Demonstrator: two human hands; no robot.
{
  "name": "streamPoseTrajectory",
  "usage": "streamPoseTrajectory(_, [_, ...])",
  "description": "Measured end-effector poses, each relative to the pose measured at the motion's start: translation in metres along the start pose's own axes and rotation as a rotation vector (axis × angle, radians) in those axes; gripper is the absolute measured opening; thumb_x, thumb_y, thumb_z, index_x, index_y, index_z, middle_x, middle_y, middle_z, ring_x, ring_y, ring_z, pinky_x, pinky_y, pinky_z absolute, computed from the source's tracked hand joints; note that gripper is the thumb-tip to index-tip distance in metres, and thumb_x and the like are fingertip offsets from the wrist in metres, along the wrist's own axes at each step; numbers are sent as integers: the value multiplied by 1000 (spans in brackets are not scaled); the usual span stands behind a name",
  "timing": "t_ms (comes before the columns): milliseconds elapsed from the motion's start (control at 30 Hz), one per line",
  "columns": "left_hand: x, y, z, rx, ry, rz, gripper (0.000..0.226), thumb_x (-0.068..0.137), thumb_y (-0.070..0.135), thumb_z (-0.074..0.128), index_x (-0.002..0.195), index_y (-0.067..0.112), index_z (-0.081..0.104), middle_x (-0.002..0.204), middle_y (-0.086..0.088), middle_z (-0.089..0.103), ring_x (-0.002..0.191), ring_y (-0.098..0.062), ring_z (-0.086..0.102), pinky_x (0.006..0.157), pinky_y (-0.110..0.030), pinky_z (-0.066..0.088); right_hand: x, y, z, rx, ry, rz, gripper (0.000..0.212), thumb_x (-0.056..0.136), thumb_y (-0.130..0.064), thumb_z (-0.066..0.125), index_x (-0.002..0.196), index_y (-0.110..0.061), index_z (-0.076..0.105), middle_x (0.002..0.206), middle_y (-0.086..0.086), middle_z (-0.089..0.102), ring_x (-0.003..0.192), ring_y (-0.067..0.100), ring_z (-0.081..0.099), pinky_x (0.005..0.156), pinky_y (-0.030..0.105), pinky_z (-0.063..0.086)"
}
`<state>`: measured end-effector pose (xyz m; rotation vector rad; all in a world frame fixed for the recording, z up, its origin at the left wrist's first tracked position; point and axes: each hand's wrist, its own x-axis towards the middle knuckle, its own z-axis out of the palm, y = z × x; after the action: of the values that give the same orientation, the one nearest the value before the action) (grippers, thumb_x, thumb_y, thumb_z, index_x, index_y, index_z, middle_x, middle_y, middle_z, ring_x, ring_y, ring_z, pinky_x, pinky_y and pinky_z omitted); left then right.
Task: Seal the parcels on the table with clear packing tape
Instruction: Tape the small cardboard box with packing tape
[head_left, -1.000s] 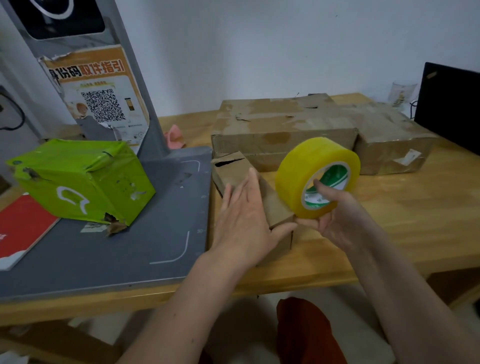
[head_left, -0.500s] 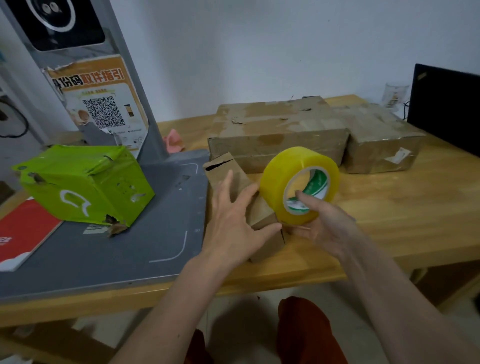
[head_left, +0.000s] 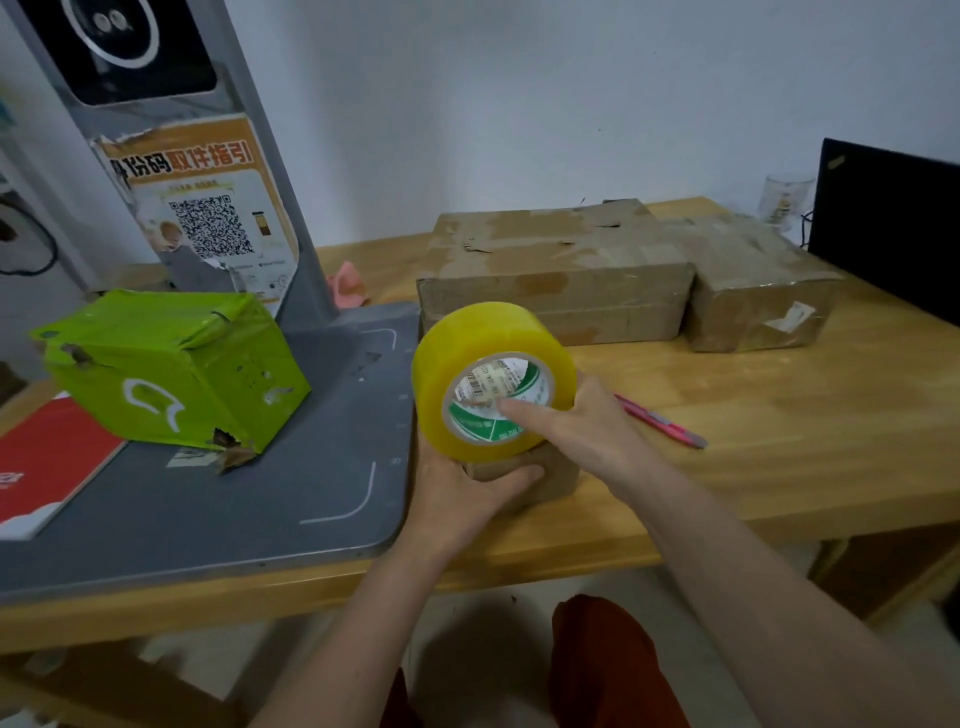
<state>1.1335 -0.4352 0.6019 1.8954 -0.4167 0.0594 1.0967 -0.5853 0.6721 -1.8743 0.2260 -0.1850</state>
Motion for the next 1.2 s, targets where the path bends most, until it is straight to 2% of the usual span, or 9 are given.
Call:
streamPoseTrajectory(100, [-3,-1,1,76,37,-22,110,50,60,89,142,23,44,135,14,54,125,-1,48,100,-6,36,-1,-6,0,-138,39,-72,61,73,-61,59,106,-11,70,99,9,73,92,27,67,81,47,55])
streamPoseTrajectory(200, [-5,-4,-1,188,54,15,113,49,74,79,145,31,38,144,11,47,133,-7,44,110,-28,40,3,-13,-13,-126,71,-113,27,89,-40,61,101,-16,67,96,4,69,92,22,62,78,39,50])
streamPoseTrajectory(333, [-12,3,-2,285,26,116,106,61,61,85,124,78,2,163,11,18,150,-8,17,120,-40,30,5,-14,-25,-37,163,-109,20,91,-36,59,102,-21,68,102,0,68,100,19,61,90,45,49])
streamPoseTrajectory(433, [-8,-1,2,381,63,191,106,63,67,80,144,53,13,164,6,18,152,-10,13,121,-44,28,7,-20,-26,-26,185,-126,21,92,-33,60,100,-16,68,97,3,69,92,18,63,83,42,50])
streamPoseTrajectory(533, [-6,-5,1,417,31,196,104,65,70,77,147,32,25,162,8,24,152,-9,13,119,-44,31,9,-17,-29,-3,194,-108,20,92,-32,62,100,-16,69,97,5,70,93,21,64,86,46,53])
streamPoseTrajectory(633, [-8,-7,-2,489,19,228,92,67,73,69,140,26,39,159,10,29,152,-6,7,120,-44,29,12,-8,-36,112,242,-32,12,93,-27,63,91,-19,70,95,5,71,95,24,66,89,53,53])
streamPoseTrajectory(833, [-8,-3,-1,574,25,260,88,68,74,66,136,23,44,155,7,34,150,-13,17,120,-43,27,17,6,-50,228,292,-29,6,93,-22,64,95,-21,69,100,10,71,98,29,67,87,57,54])
streamPoseTrajectory(1033, [-13,-3,14,543,42,239,86,70,73,56,136,24,28,152,4,21,144,-21,27,114,-47,38,19,30,-41,516,400,187,28,85,-41,71,104,-21,64,111,8,68,103,27,65,86,49,56])
streamPoseTrajectory(1200, [-17,-1,28,648,129,375,96,76,68,51,147,11,22,161,-12,22,151,-30,13,120,-53,26,19,46,-27,571,416,303,61,83,-52,70,128,-15,55,121,4,63,112,24,59,91,43,50])
